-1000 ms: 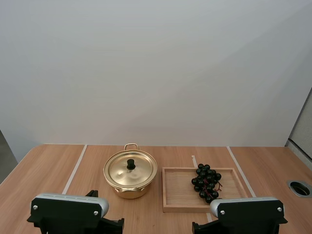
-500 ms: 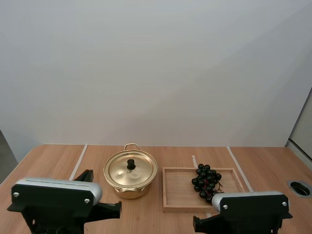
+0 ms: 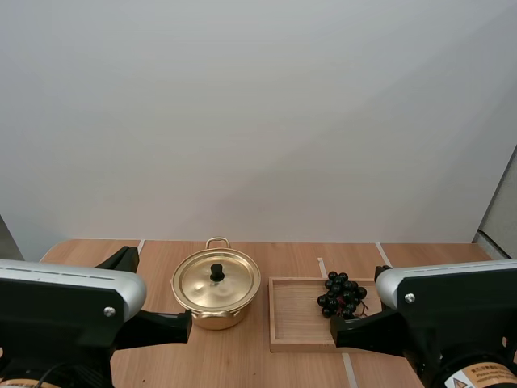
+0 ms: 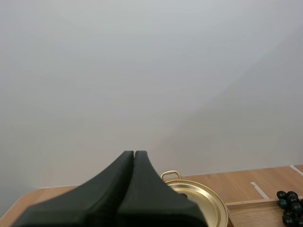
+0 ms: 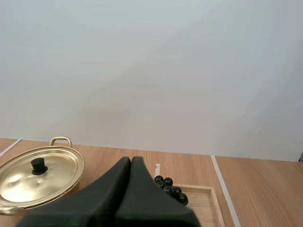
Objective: Open the lid, put the grape in the pot, and close it
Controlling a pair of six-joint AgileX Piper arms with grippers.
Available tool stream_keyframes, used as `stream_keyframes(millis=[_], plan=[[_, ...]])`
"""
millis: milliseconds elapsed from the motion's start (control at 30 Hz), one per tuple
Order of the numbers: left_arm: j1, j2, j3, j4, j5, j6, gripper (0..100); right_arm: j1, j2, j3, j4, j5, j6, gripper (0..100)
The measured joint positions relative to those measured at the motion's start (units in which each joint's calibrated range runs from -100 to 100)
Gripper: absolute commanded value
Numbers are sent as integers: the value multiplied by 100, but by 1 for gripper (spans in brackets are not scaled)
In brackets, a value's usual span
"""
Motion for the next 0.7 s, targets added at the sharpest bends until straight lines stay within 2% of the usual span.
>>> stream_keyframes(millis=[100, 133, 167, 200, 233, 267, 300, 333, 367, 400, 533, 633, 667, 700], plan=[[0, 38, -135, 0, 355, 0, 6, 0, 19, -63, -14, 95, 0, 0], [0, 122, -210, 0, 526, 0, 12, 0, 152, -149, -45, 237, 0, 8], [0, 144, -225, 0, 557, 0, 15, 0, 206, -196, -41, 282, 0, 20], [0, 254, -298, 0, 684, 0, 27, 0, 312, -242, -56, 368, 0, 31], [0, 308, -330, 0, 728, 0, 33, 0, 376, -273, -57, 413, 0, 37], [0, 399, -377, 0, 751, 0, 52, 0, 516, -314, -57, 435, 0, 64], [0, 510, -434, 0, 812, 0, 64, 0, 680, -374, -72, 566, 0, 78], [0, 845, -628, 0, 898, 13, 81, 0, 985, -518, -86, 672, 0, 97], [0, 997, -710, 0, 936, 35, 95, 0, 1293, -707, -86, 813, -9, 100], [0, 1573, -1017, 0, 1041, 128, 100, 0, 1468, -830, -90, 877, -9, 100], [0, 2366, -1356, -16, 1282, 431, 100, 0, 1991, -1188, -90, 970, -9, 100], [0, 3259, -1533, -299, 1367, 1112, 100, 0, 2151, -1217, -90, 953, -9, 100], [0, 4062, -1621, -819, 1433, 1905, 100, 0, 2178, -1217, -90, 956, -9, 100], [0, 4396, -1686, -1041, 1433, 2226, 100, 0, 2191, -1217, -90, 956, -9, 100]])
